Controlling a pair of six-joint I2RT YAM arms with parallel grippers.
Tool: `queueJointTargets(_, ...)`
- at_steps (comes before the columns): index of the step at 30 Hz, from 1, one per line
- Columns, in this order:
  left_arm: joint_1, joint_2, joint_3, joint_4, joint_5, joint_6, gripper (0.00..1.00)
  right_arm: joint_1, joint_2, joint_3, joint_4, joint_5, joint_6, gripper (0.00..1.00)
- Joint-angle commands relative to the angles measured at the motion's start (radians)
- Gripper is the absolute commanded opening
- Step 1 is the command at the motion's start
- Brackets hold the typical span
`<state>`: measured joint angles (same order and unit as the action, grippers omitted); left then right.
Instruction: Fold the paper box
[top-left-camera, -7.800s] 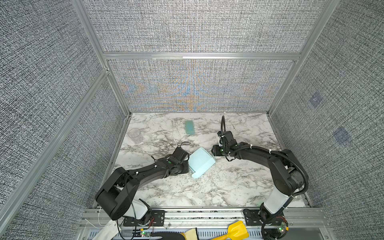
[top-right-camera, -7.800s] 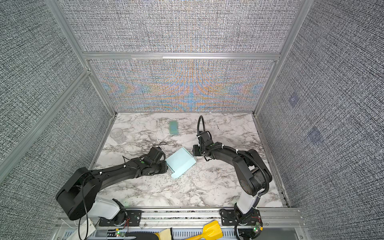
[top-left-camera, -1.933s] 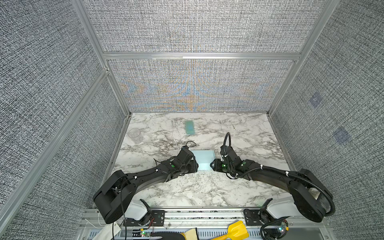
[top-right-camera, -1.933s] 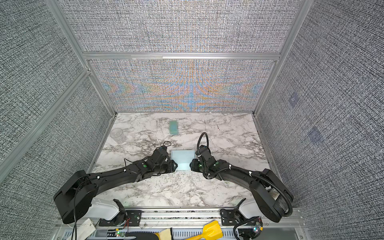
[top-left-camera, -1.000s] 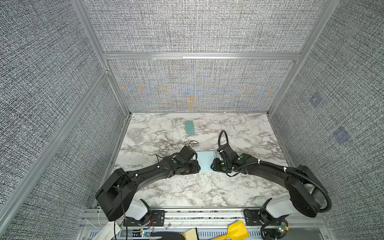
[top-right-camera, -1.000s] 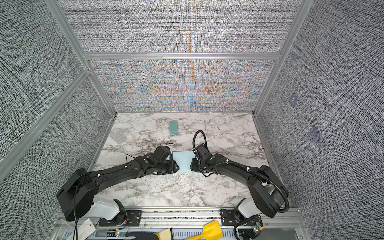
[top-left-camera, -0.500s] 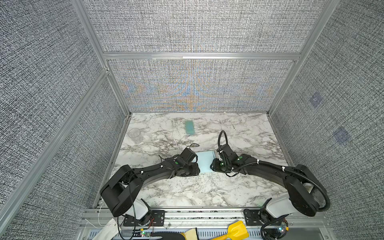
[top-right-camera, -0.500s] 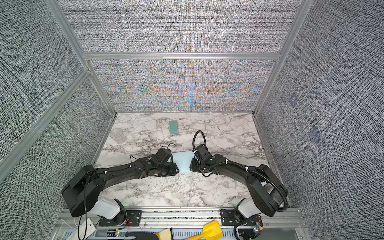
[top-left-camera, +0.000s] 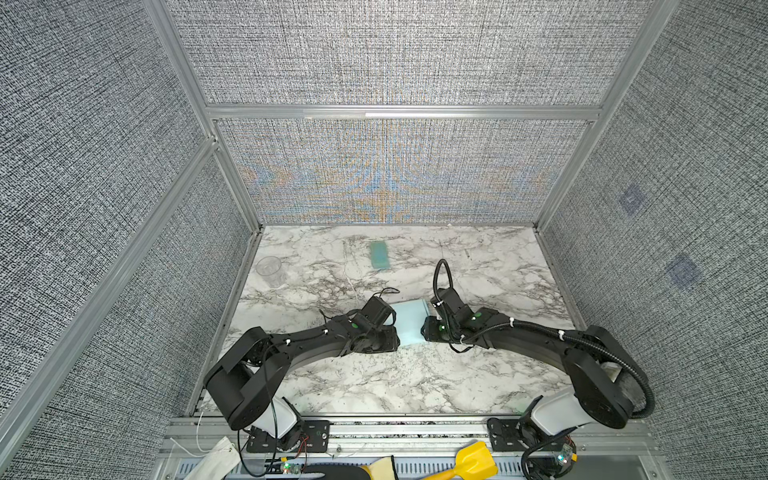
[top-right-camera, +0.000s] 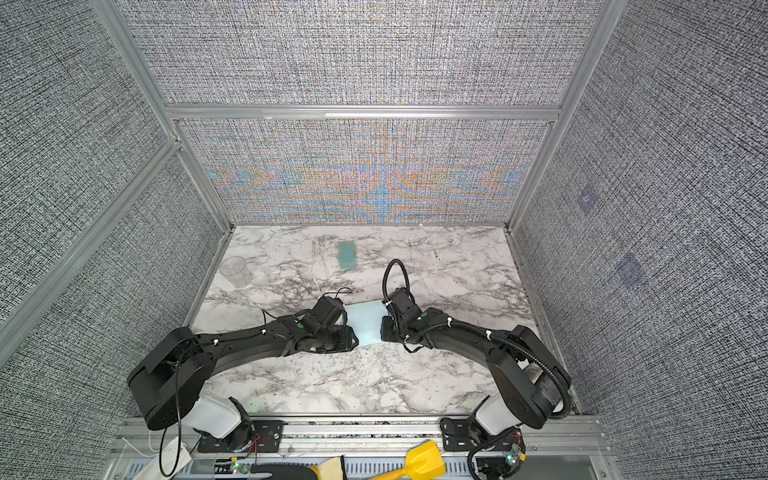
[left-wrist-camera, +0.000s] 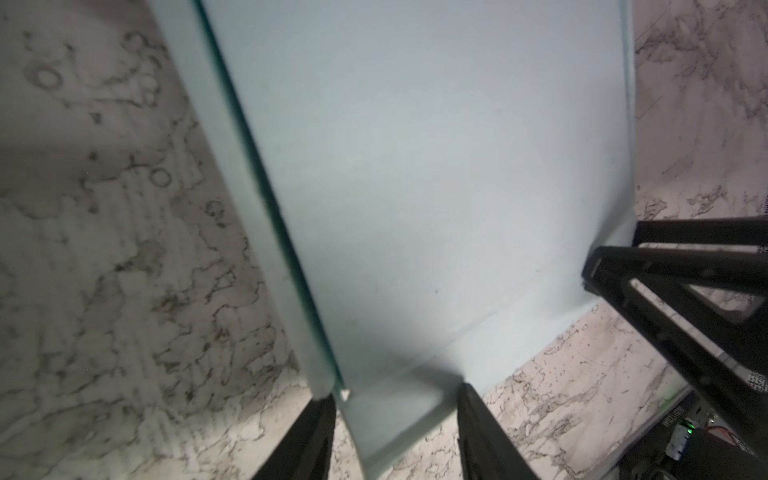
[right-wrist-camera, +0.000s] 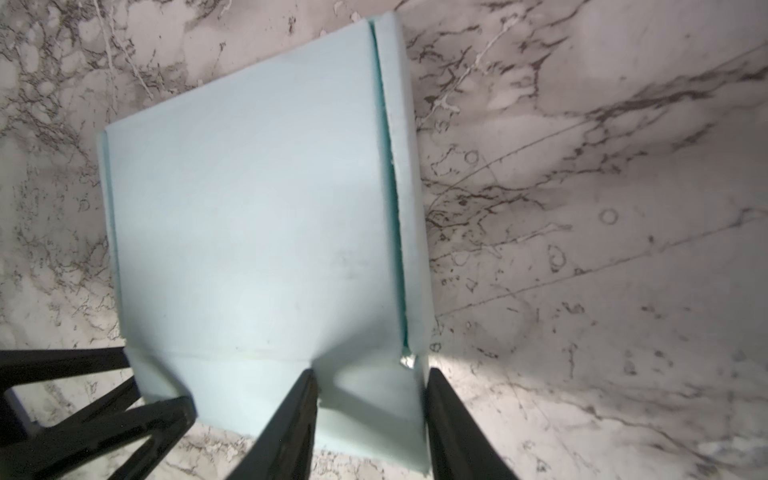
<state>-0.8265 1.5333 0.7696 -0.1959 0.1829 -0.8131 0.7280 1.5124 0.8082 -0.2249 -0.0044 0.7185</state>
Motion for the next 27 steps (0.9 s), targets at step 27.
queueJointTargets(27,0.024,-0.013,0.023,-0.021,-0.033,0.067,0.51,0.004,-0.102,-0.116,0.22,0.054,-0.059,0.44)
